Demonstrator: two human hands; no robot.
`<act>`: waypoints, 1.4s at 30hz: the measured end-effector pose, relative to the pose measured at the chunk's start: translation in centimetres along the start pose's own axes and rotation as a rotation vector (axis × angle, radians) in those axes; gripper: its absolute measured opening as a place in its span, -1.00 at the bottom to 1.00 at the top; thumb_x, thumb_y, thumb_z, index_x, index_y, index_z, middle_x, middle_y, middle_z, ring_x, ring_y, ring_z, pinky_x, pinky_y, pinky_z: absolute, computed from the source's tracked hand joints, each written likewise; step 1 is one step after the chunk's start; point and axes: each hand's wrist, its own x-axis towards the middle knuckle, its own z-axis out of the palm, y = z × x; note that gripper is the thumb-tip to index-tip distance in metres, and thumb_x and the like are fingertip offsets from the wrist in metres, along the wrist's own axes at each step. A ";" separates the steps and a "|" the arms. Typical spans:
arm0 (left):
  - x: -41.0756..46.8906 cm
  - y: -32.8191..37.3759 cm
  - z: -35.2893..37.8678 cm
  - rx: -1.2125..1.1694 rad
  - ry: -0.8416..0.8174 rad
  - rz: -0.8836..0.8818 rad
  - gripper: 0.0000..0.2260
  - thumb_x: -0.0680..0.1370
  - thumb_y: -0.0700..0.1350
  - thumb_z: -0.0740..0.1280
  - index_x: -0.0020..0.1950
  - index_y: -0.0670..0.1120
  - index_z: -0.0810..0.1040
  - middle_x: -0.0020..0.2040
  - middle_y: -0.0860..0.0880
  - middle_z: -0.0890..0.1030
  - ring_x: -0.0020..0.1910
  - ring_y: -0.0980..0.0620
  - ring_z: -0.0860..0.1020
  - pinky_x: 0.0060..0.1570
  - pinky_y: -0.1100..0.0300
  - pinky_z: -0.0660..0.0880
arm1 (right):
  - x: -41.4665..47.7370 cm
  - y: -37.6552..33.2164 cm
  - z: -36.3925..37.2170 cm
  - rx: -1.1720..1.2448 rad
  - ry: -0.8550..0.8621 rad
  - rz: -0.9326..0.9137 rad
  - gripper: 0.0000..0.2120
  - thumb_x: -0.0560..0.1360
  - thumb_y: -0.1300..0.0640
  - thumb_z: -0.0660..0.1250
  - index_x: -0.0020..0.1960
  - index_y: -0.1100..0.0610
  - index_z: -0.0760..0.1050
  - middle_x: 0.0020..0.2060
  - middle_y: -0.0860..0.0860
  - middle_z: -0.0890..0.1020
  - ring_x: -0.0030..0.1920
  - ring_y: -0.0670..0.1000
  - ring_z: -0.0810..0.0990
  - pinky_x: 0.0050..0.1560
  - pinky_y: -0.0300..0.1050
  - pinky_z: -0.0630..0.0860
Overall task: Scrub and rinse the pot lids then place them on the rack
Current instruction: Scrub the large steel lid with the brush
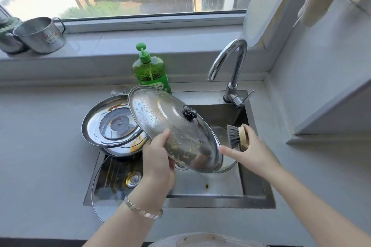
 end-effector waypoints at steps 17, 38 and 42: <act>-1.9 1.6 1.6 -0.102 0.057 -0.113 -0.72 0.61 0.06 0.18 0.06 -0.11 0.54 0.06 -0.15 0.62 0.05 -0.15 0.58 0.20 -0.11 0.46 | -0.2 -2.5 3.7 -0.044 0.163 -0.180 -0.69 0.55 -0.19 0.13 0.25 -0.25 0.46 0.10 -0.17 0.55 0.09 -0.06 0.52 -0.02 -0.12 0.40; 0.0 2.6 2.2 -0.139 0.049 -0.214 -0.56 0.61 0.11 0.15 0.19 -0.25 0.47 0.05 -0.27 0.60 0.01 -0.22 0.58 0.12 -0.13 0.47 | -3.5 -4.3 5.4 0.143 0.259 -0.626 -0.70 0.43 -0.05 0.33 0.16 -0.15 0.55 -0.10 -0.20 0.56 -0.14 -0.16 0.53 -0.20 -0.30 0.47; 0.6 3.6 1.6 -0.225 0.061 -0.277 -0.61 0.62 0.07 0.15 0.23 -0.24 0.41 0.09 -0.31 0.52 0.01 -0.28 0.52 0.03 -0.21 0.42 | -2.7 -2.7 4.0 0.011 0.309 -0.622 -0.70 0.41 -0.09 0.32 0.14 -0.19 0.57 -0.09 -0.26 0.53 -0.19 -0.21 0.51 -0.31 -0.33 0.37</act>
